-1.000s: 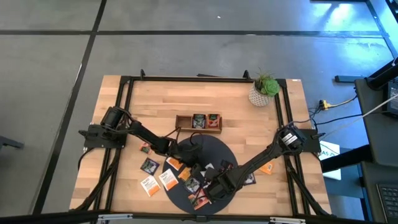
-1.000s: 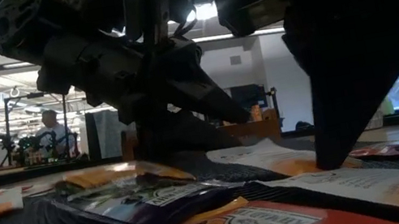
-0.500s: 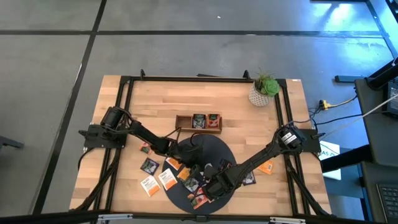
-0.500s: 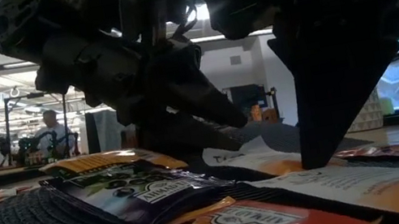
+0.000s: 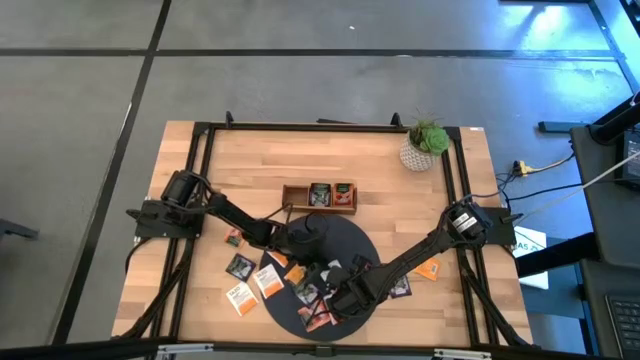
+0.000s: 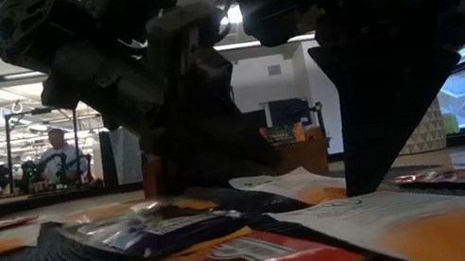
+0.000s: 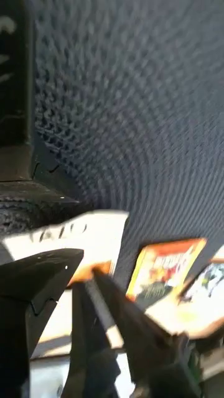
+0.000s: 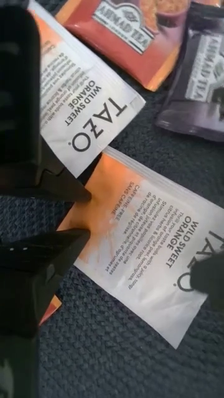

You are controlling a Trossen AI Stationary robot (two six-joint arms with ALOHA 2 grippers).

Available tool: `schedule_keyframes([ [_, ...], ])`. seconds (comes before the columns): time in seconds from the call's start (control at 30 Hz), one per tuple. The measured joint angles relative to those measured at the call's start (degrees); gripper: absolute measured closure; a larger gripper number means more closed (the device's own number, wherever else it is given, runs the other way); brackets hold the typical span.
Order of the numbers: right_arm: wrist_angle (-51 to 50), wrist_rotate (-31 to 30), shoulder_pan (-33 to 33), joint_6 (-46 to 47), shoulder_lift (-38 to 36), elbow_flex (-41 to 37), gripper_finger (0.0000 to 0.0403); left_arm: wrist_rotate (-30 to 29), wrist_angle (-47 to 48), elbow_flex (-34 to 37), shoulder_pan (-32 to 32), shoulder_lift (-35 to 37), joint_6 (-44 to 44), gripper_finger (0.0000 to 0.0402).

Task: Pick & Place Tea
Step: Put the white tea bag into the left of the wooden organizer

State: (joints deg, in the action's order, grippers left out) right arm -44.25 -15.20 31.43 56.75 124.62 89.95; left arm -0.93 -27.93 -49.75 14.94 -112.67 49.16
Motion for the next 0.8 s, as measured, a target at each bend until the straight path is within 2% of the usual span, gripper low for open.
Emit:
schedule_keyframes([
  [0.13, 0.02, -0.33, -0.04, 0.0, 0.02, 0.0, 0.0315, -1.32, 2.74, -0.09, -0.04, 0.07, -0.27, 0.0274],
  [0.33, 0.07, -0.64, -0.01, 0.02, 0.02, 0.0, 0.0315, 0.48, 2.15, -0.05, 0.3, 0.13, -0.74, 0.0278],
  [0.6, 0.27, -0.87, -0.01, 0.09, 0.02, -0.02, 0.0315, 2.3, 1.96, -0.03, 0.44, 0.13, -2.18, 0.0339],
  [0.8, 0.31, -0.63, 0.07, 0.11, 0.02, -0.02, 0.0315, 6.25, -1.46, 0.11, 0.22, -0.06, -3.73, 0.0379],
])
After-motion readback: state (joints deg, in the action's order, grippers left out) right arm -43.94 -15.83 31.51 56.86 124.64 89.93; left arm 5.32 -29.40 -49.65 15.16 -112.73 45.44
